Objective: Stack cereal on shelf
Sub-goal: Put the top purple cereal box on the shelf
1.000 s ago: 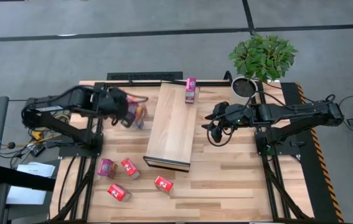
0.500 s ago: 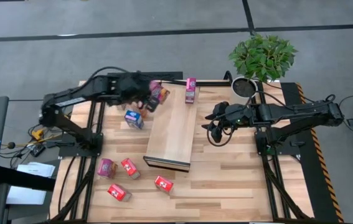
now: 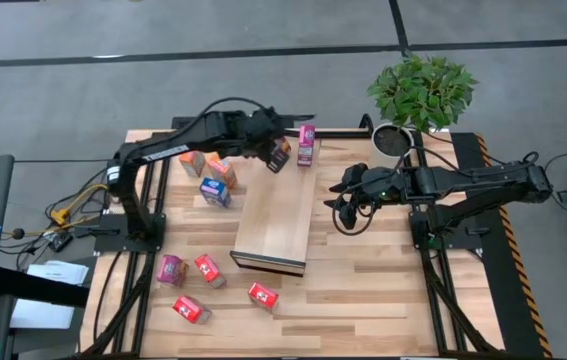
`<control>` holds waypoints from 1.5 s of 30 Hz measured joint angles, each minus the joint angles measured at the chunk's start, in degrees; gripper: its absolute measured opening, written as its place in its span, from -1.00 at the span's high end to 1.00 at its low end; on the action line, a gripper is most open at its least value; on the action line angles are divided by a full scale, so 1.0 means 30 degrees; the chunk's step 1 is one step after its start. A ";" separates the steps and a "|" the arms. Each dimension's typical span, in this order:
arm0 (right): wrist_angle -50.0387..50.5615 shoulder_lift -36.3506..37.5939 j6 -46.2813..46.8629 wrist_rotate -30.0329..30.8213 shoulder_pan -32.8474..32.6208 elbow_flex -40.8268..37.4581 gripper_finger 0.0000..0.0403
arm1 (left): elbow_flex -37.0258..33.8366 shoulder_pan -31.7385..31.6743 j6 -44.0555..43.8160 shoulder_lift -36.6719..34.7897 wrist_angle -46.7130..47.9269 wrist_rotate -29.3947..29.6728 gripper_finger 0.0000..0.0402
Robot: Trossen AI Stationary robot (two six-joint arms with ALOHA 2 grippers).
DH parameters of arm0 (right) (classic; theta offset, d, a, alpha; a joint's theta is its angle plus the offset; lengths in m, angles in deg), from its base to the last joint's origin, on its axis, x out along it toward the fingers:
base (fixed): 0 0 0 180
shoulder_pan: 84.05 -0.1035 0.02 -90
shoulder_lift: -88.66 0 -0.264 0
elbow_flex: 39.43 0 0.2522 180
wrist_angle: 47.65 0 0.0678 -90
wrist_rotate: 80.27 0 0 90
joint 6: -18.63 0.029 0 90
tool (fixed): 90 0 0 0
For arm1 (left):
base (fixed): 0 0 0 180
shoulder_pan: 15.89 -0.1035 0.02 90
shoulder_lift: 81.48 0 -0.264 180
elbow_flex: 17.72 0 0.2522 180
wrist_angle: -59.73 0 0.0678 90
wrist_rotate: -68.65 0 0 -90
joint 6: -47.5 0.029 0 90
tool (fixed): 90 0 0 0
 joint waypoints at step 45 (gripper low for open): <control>-0.0109 -0.0007 0.0015 0.0153 0.0000 0.0000 -0.22 | 0.0090 0.0326 0.3889 -0.5503 0.2456 -0.2301 0.93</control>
